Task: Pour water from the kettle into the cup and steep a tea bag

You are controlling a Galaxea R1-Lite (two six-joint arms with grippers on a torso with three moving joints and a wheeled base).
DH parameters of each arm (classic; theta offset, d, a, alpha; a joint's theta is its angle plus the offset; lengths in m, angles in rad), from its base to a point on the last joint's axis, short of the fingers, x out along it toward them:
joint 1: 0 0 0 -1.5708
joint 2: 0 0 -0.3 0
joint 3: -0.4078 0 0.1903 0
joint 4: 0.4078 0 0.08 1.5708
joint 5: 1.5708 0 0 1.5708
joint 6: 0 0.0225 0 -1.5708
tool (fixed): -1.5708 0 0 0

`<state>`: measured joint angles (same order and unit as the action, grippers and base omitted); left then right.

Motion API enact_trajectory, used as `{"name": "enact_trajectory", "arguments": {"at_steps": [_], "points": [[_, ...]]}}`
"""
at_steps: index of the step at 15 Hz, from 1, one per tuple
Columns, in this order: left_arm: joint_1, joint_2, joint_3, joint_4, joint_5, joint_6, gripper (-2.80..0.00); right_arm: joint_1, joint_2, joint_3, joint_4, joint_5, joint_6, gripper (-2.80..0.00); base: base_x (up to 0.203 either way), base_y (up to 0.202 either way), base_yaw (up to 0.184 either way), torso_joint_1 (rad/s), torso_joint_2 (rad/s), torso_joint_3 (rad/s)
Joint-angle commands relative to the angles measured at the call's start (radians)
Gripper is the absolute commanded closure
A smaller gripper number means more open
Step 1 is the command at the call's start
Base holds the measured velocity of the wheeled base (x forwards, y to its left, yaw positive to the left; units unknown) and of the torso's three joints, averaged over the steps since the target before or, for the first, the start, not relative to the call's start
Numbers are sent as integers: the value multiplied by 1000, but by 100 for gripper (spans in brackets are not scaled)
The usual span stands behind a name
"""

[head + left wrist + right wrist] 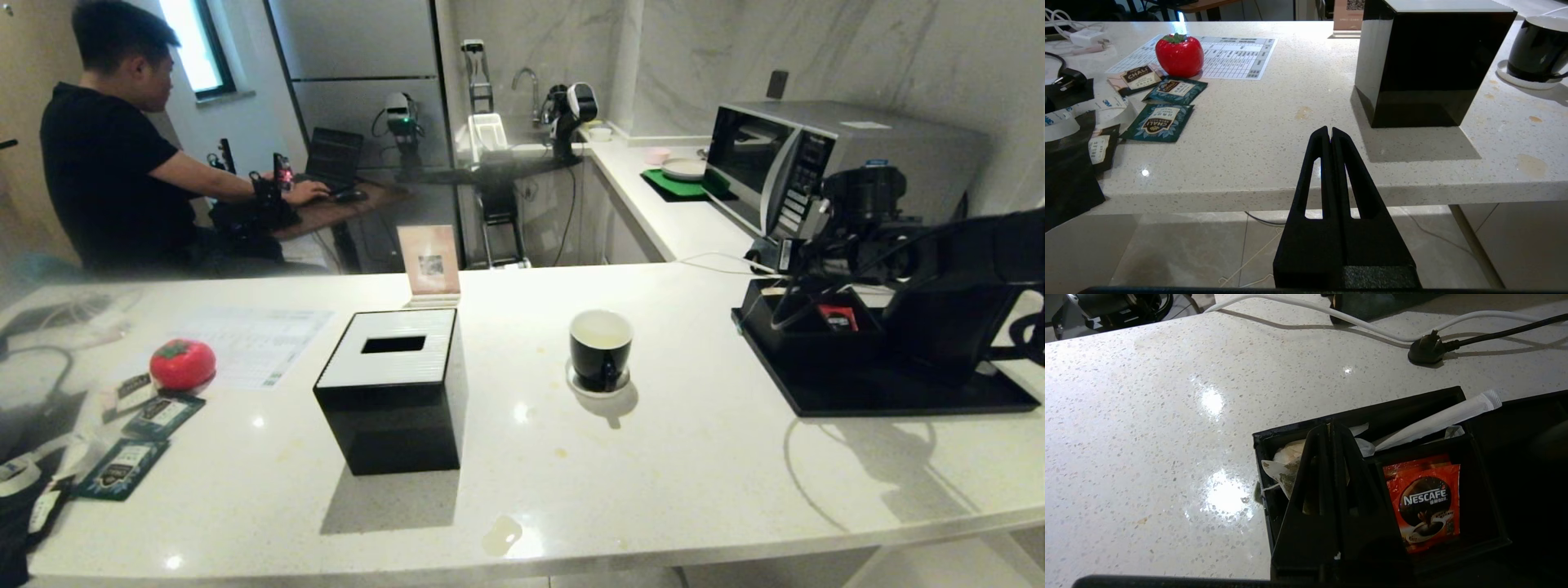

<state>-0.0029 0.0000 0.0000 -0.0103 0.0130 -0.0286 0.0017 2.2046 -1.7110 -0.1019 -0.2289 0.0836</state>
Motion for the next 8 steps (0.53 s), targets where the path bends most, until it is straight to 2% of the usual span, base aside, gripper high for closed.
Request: {"name": "enact_trajectory", "arguments": {"at_steps": [1, 8], "points": [[0, 2, 0, 0, 1, -1, 0, 7, -32, 27, -4, -1, 1, 0, 0, 0, 0, 0, 0, 0], [0, 2, 0, 0, 1, -1, 0, 47, -129, 111, -8, -2, 47, 0, 0, 0, 0, 0, 0, 0]]}}
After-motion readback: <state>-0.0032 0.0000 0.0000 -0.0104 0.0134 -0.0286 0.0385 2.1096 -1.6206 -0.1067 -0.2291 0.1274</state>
